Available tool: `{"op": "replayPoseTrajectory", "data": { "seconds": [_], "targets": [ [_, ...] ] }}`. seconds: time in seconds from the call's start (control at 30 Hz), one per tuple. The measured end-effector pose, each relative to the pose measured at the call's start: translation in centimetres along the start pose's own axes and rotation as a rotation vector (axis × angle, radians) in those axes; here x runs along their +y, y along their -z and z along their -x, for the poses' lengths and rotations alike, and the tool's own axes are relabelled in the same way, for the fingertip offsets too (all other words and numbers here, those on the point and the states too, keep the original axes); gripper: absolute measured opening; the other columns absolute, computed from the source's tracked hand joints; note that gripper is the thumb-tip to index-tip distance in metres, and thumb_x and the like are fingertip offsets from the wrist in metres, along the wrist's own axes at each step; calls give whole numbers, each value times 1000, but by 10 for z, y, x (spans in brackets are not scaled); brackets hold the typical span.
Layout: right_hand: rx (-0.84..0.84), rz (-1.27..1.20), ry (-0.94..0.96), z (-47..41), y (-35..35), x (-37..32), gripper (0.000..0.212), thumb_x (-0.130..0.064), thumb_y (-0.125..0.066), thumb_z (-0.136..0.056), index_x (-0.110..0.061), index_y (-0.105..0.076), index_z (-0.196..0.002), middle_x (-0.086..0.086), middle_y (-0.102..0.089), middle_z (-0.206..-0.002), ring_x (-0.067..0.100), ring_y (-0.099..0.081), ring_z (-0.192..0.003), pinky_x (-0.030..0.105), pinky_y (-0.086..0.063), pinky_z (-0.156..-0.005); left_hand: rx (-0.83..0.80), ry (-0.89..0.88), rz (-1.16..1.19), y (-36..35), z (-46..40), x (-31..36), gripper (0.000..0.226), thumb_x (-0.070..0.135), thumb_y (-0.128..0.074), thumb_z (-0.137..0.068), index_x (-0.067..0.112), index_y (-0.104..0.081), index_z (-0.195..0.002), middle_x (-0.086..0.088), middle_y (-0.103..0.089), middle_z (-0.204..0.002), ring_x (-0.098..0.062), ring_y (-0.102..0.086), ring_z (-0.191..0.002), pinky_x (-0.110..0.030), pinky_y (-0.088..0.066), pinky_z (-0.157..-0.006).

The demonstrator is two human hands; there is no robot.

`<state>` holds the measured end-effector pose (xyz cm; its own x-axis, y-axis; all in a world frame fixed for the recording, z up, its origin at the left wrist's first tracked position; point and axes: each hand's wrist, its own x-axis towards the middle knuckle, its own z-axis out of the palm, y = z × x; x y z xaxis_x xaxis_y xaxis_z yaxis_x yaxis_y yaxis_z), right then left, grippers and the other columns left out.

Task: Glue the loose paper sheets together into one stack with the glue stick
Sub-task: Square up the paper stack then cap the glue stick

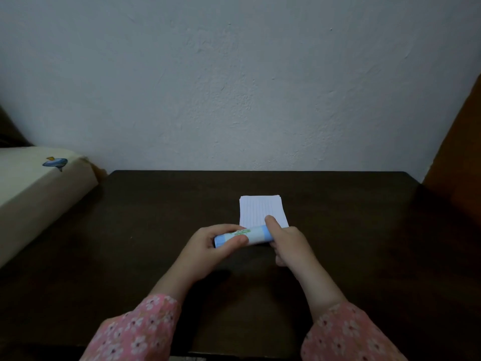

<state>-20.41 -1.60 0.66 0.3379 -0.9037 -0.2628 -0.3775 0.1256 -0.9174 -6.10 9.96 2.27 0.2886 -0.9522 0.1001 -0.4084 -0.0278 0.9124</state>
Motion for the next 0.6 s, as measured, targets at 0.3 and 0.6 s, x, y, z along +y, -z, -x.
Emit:
{"op": "replayPoseTrajectory", "data": {
  "seconds": [0.3,0.6],
  "targets": [
    [66,17,368,4,-1,3,56,-66,-42,-85,-13,-61,-79,-5,-54,-69,8,-50,-65,25,-39,-60,75,-5,-142,2,-14,-16,24,31,-66,-86,42,-58,-106,13,-55,-107,4,-53,-96,-14,-42,-79],
    [109,682,393,-14,12,16,55,-52,-65,-81,-41,-46,-131,-11,-34,-140,11,-29,-132,36,-24,-108,349,89,-7,-4,-40,-33,33,28,-71,-83,40,-55,-110,16,-59,-108,0,-54,-96,-22,-43,-77]
  ]
}}
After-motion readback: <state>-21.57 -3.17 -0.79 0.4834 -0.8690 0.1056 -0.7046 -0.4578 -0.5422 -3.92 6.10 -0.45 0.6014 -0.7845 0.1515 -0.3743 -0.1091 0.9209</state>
